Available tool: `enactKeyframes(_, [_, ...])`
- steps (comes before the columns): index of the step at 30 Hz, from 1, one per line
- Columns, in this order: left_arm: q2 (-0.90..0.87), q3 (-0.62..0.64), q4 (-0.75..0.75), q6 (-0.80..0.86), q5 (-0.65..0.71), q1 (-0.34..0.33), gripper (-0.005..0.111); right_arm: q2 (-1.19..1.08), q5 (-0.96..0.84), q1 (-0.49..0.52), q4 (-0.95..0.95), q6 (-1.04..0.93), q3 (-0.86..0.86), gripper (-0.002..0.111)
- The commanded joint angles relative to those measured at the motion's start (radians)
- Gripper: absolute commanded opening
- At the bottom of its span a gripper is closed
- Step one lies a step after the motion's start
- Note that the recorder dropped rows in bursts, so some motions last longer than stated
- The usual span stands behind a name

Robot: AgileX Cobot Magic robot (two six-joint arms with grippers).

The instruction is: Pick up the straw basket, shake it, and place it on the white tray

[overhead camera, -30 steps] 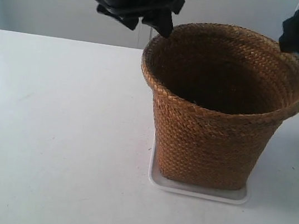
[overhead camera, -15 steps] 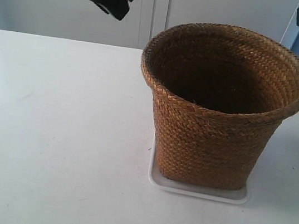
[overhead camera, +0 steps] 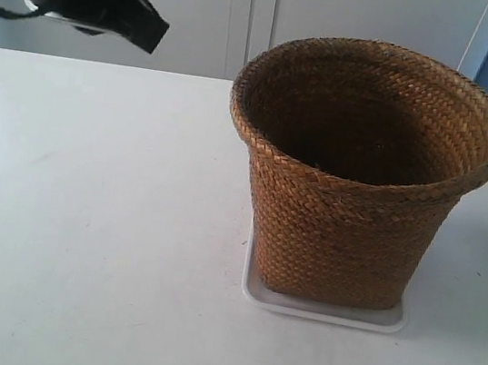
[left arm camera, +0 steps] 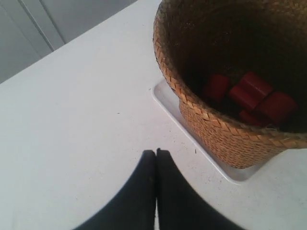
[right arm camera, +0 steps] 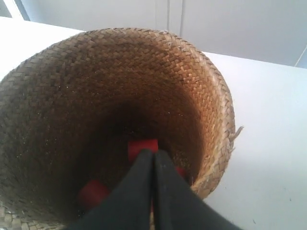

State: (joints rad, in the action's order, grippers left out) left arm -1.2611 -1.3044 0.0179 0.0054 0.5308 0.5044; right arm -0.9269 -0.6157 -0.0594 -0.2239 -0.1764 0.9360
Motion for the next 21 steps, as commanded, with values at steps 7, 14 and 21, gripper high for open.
enactKeyframes(7, [0.275,0.294,0.001,-0.011,-0.271,-0.02,0.0,0.12,0.093,-0.001,-0.131,-0.105,-0.099,0.0])
enactKeyframes(14, [0.518,0.378,0.003,-0.005,-0.316,-0.085,0.0,0.228,0.099,-0.001,-0.242,-0.35,-0.112,0.0])
enactKeyframes(21, [0.608,0.478,-0.003,-0.005,-0.219,-0.1,0.0,0.231,0.082,-0.001,-0.243,-0.342,-0.161,0.0])
